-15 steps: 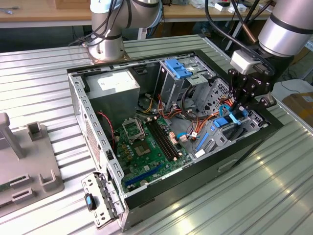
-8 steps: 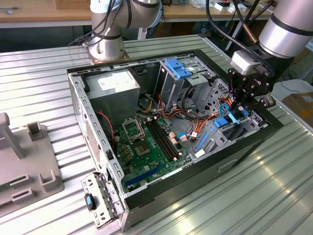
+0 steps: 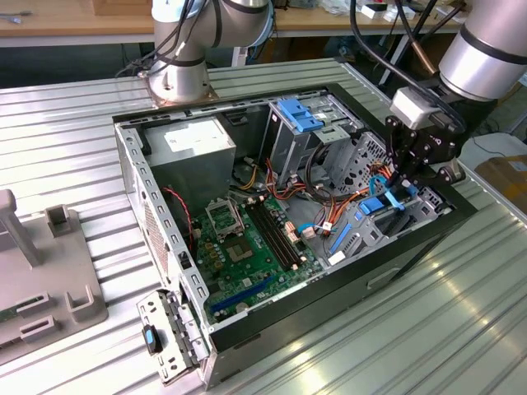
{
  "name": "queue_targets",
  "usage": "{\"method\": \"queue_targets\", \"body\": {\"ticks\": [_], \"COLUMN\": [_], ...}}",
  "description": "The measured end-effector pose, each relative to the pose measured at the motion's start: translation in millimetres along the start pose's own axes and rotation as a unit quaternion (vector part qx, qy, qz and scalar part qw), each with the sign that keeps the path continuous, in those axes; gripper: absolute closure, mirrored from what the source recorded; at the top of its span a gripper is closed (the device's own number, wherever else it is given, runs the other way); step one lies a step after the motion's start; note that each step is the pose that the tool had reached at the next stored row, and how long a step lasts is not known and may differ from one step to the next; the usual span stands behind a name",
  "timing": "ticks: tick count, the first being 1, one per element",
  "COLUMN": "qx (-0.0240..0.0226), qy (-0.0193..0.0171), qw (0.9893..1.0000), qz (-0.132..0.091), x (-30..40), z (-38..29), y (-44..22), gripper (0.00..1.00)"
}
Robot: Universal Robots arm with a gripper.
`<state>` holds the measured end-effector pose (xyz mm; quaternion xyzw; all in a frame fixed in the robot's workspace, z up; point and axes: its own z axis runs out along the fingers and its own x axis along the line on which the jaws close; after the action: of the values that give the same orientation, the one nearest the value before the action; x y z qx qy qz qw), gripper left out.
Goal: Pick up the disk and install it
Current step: 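Insert the first disk wire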
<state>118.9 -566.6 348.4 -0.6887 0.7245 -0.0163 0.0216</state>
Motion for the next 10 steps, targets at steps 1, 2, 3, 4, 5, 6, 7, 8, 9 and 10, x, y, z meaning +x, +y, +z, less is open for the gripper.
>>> {"method": "queue_targets", "body": {"ticks": [1,2,3,4,5,6,7,8,9,10], "qx": [0.0000,-0.0001,-0.0001,-0.0001,-0.0001,-0.0001,-0.0001,-0.0002,-0.0005,-0.0006], "qy": [-0.0010,-0.0012,-0.0014,-0.0018,-0.0017,-0.0017,-0.0021,-0.0033,-0.0096,-0.0107], "qw": [1.0000,1.0000,1.0000,1.0000,1.0000,1.0000,1.0000,1.0000,1.0000,0.9999], "qz": [0.000,0.000,0.000,0.000,0.000,0.000,0.000,0.000,0.000,0.001], "x": [1.0,2.1,2.4,2.5,2.4,2.4,2.3,2.4,2.4,2.4], "z": [0.9,1.5,1.7,0.1,-1.3,-1.7,-1.6,-1.8,-1.8,-1.4], "y": [0.0,0.0,0.0,-0.1,-0.2,-0.2,-0.2,-0.2,-0.2,-0.2], "gripper": [0.84,0.84,0.84,0.84,0.84,0.84,0.84,0.84,0.84,0.84]}}
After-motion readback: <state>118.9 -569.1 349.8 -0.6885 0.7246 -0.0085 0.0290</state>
